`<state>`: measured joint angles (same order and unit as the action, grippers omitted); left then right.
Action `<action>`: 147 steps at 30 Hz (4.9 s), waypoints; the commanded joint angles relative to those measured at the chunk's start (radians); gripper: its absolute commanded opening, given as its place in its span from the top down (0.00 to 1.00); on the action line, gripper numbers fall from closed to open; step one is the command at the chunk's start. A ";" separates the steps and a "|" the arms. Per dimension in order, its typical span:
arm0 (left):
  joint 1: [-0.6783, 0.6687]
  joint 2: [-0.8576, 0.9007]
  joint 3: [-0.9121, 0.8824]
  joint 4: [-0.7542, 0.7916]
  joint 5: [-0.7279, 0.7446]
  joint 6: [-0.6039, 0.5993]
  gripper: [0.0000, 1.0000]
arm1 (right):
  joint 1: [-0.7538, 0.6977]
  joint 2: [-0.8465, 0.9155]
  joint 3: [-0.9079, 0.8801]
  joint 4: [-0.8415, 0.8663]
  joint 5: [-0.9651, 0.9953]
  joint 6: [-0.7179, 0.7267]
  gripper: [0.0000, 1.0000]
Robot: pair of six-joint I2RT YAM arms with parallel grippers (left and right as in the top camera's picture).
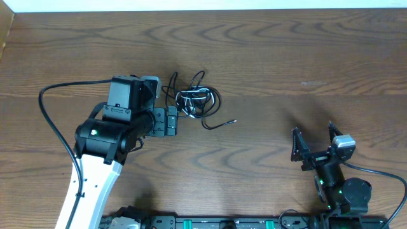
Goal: Untangle cables
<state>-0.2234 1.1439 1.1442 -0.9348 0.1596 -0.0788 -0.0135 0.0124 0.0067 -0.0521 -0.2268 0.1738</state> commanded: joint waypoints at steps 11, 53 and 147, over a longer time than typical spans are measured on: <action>0.002 0.018 0.026 -0.003 0.013 -0.008 0.04 | 0.004 -0.006 -0.001 -0.005 0.011 -0.014 0.01; 0.002 0.058 0.026 0.002 0.040 -0.008 0.04 | 0.004 -0.006 -0.001 -0.005 0.011 -0.014 0.01; 0.002 0.156 0.025 0.148 0.180 -0.012 0.04 | 0.004 -0.006 -0.001 -0.005 0.011 -0.014 0.01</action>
<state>-0.2234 1.2953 1.1442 -0.7860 0.3321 -0.0822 -0.0135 0.0124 0.0067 -0.0521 -0.2268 0.1738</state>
